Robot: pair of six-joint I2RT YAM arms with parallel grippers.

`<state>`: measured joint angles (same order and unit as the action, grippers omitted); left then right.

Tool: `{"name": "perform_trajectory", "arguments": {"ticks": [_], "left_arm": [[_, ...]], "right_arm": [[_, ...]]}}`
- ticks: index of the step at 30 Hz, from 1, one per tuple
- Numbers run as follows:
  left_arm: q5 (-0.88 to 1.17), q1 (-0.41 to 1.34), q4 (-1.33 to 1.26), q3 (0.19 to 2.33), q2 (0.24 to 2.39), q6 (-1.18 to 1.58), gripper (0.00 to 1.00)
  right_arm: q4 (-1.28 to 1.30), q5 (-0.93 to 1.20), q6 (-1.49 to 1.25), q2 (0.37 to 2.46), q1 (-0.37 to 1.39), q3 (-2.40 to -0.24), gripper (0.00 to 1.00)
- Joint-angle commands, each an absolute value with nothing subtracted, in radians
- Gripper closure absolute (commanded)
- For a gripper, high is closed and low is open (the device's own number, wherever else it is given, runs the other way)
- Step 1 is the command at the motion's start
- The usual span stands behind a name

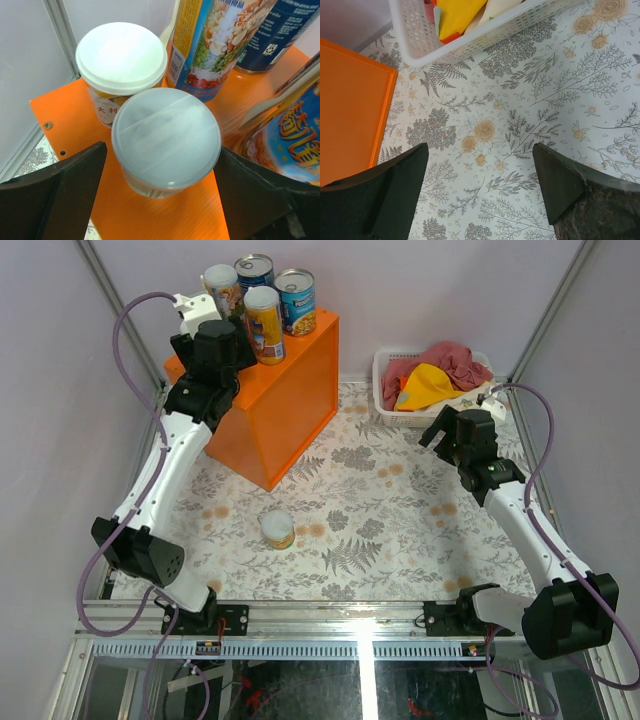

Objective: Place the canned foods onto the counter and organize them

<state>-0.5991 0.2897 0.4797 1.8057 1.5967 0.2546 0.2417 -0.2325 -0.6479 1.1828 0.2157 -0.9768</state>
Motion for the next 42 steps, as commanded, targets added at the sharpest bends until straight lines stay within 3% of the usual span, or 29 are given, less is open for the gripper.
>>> {"name": "perform_trajectory", "arguments": {"ticks": [1,16,25,35,37,42], "left_arm": [[-0.610,0.288,0.472,1.792,1.524,0.284,0.14],[-0.567,0.366,0.485,1.647,1.312,0.305,0.13],[-0.586,0.595,0.595,1.477,1.181,0.359,0.13],[-0.576,0.877,0.758,1.160,1.076,0.666,0.11],[-0.577,0.909,0.776,1.108,1.064,0.710,0.04],[-0.607,0.978,0.807,1.001,1.029,0.824,0.03]], "right_arm": [[0.206,-0.222,-0.647,1.177,0.221,-0.998,0.08],[0.207,-0.225,-0.644,1.169,0.221,-0.988,0.08],[0.209,-0.234,-0.644,1.161,0.221,-0.979,0.08],[0.215,-0.243,-0.641,1.156,0.221,-0.973,0.08],[0.216,-0.244,-0.641,1.157,0.221,-0.971,0.08],[0.213,-0.243,-0.639,1.158,0.221,-0.965,0.08]]}}
